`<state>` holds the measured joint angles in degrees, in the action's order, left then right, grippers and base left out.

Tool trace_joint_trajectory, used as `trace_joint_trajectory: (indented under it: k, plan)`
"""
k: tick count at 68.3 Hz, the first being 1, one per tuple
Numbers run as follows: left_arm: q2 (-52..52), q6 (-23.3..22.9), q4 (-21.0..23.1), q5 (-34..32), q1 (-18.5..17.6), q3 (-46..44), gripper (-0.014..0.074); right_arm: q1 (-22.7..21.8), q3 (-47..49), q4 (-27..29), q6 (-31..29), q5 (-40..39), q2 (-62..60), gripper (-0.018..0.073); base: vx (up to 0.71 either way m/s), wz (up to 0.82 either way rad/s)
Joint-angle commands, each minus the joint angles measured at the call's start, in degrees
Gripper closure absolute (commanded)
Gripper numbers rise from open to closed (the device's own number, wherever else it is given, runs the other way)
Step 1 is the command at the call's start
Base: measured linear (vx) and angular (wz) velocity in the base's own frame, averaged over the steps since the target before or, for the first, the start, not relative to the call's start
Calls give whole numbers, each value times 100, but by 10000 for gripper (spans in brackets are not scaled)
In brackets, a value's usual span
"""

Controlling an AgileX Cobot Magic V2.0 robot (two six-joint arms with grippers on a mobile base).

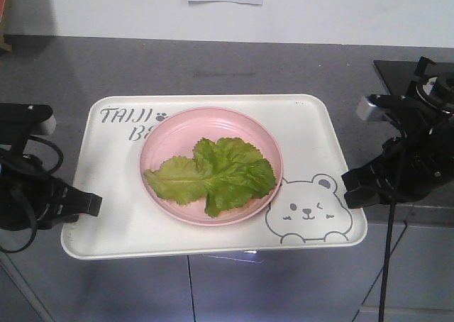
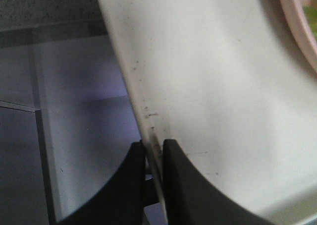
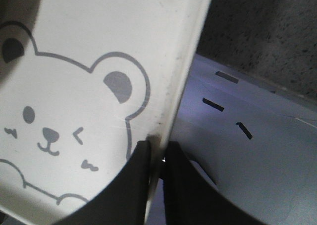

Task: Transfer vegetables to tray and serve
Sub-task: 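Drive the base up to the new counter holding the tray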

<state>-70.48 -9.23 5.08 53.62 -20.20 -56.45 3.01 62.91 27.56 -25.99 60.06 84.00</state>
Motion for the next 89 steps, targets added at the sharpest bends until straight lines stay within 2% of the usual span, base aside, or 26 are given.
trace_joint_trajectory:
  k: [1, 89]
  plan:
    - [155, 96, 401, -559, -86, -174, 604, 98, 156, 607, -309, 145, -217, 564, 15, -8]
    - [155, 96, 401, -559, -86, -174, 604, 98, 156, 607, -309, 145, -217, 564, 16, 2]
